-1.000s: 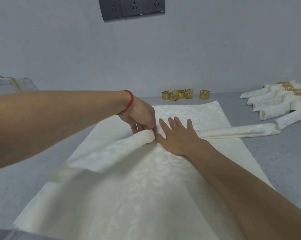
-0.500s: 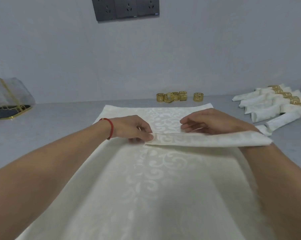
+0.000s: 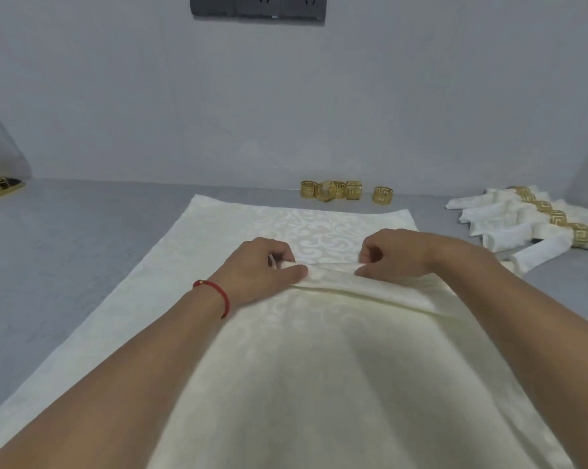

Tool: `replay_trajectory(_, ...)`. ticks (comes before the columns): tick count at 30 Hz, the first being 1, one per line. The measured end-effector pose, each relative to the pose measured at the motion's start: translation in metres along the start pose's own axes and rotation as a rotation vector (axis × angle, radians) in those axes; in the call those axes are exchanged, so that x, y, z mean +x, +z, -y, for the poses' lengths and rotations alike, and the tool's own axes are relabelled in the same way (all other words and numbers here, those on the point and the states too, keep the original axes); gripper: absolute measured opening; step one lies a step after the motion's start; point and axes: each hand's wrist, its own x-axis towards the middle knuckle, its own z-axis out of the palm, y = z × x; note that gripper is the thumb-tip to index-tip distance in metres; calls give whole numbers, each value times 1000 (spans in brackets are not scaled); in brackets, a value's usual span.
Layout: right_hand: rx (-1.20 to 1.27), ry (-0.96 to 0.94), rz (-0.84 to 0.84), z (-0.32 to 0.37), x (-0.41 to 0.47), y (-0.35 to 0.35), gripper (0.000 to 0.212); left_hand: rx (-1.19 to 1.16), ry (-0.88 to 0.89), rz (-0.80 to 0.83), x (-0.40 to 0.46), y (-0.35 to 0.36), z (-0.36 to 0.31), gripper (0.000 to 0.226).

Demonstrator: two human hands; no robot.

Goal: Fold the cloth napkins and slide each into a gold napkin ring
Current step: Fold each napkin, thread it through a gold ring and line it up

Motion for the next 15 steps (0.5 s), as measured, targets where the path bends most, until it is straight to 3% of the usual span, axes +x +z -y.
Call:
replay_trajectory(2,-26,29,34,4,2,-3,32,37,20,-48,-1,5,0,27)
replay_trajectory(6,-63,86,-65,21,2,-5,28,138,79,-120,-5,9,-5,27)
replay_trajectory(8,-250,67,-139,35,-1,-5,30,178,90,-133,-6,11,-6,27)
replay_trajectory(10,-395,-7,-177,47,-3,-5,18,204,95,-146,-5,11,-7,28)
replay_trajectory(12,-288,-19,-67,55,-8,-16,16,188,98,-143,-5,10,-4,28)
replay_trajectory(15,158,-4,225,52,-14,-40,19,136,103,-107,-6,7,0,27)
